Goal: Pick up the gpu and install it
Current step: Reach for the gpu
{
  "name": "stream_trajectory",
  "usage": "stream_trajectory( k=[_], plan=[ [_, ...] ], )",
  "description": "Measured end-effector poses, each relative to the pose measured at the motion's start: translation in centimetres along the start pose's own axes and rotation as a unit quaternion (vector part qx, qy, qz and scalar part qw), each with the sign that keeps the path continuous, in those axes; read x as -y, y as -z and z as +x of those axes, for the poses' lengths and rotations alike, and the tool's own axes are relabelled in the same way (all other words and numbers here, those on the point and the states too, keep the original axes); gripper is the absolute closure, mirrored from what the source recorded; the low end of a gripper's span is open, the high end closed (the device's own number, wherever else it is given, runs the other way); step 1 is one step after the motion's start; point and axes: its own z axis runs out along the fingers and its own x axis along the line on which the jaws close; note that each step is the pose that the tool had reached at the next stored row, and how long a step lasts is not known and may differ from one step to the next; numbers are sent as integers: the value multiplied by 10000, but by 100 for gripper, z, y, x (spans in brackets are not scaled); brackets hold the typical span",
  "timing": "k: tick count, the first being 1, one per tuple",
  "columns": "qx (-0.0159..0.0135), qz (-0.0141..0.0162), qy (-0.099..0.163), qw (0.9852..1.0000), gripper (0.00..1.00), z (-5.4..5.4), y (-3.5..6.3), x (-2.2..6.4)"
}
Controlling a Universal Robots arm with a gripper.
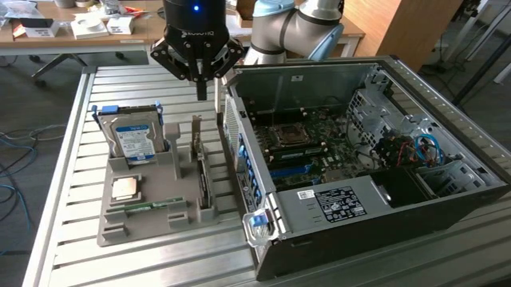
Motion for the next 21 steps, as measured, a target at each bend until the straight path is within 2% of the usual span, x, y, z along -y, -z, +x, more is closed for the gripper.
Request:
stream_trajectory(
  k=[21],
  plan=[
    [1, 17, 1, 10000, 89, -12, 15, 341]
  ],
)
